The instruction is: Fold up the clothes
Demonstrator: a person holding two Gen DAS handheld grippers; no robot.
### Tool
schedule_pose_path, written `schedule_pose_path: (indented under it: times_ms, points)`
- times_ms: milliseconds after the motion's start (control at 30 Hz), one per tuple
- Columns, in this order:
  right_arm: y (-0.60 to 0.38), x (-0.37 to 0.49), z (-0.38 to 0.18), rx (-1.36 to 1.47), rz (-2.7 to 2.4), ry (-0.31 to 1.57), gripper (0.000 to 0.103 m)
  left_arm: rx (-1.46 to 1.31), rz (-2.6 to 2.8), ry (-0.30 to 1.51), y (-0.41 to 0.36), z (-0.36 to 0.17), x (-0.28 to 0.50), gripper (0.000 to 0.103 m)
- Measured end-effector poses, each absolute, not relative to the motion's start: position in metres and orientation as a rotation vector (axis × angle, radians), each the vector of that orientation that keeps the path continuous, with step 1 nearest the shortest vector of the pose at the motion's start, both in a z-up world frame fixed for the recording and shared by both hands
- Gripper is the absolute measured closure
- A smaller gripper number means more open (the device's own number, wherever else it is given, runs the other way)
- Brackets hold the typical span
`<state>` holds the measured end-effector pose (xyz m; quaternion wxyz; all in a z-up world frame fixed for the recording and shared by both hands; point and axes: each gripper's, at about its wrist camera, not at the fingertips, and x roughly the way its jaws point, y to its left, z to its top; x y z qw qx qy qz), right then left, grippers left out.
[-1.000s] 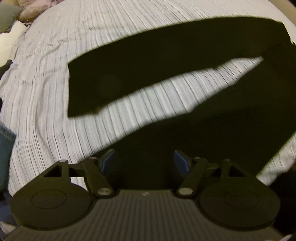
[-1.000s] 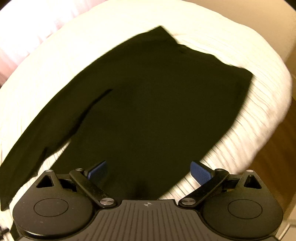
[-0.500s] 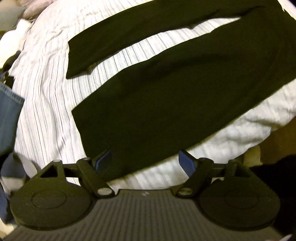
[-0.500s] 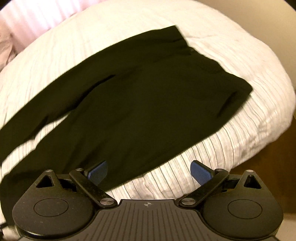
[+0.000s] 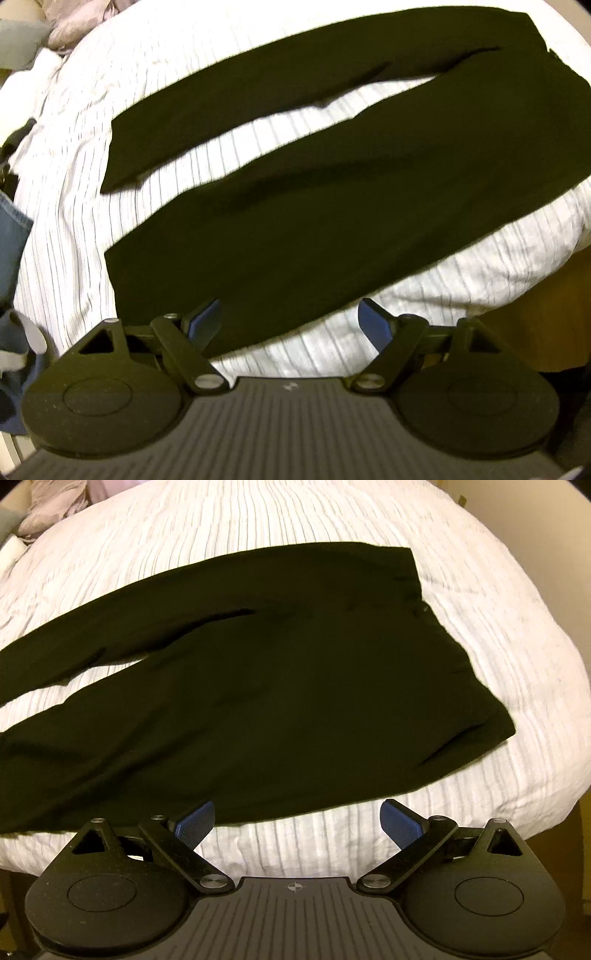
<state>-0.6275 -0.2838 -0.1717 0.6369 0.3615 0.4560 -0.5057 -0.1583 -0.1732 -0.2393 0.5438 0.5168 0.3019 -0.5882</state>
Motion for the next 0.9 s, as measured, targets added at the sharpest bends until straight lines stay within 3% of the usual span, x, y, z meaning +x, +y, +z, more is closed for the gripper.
schedule_pose_path:
  times_ms: [500, 900]
  points:
    - [-0.272, -0.624, -0.144, 0.825, -1.147, 0.98, 0.004, 1.245, -1.435, 0.655, -0.185, -0.232, -0.168, 0.024]
    - [-0.267, -0.604, -0.155, 0.794, -1.093, 1.022, 0.004, 1.264, -1.427, 0.597, -0.172, -0.235, -0.156, 0.024]
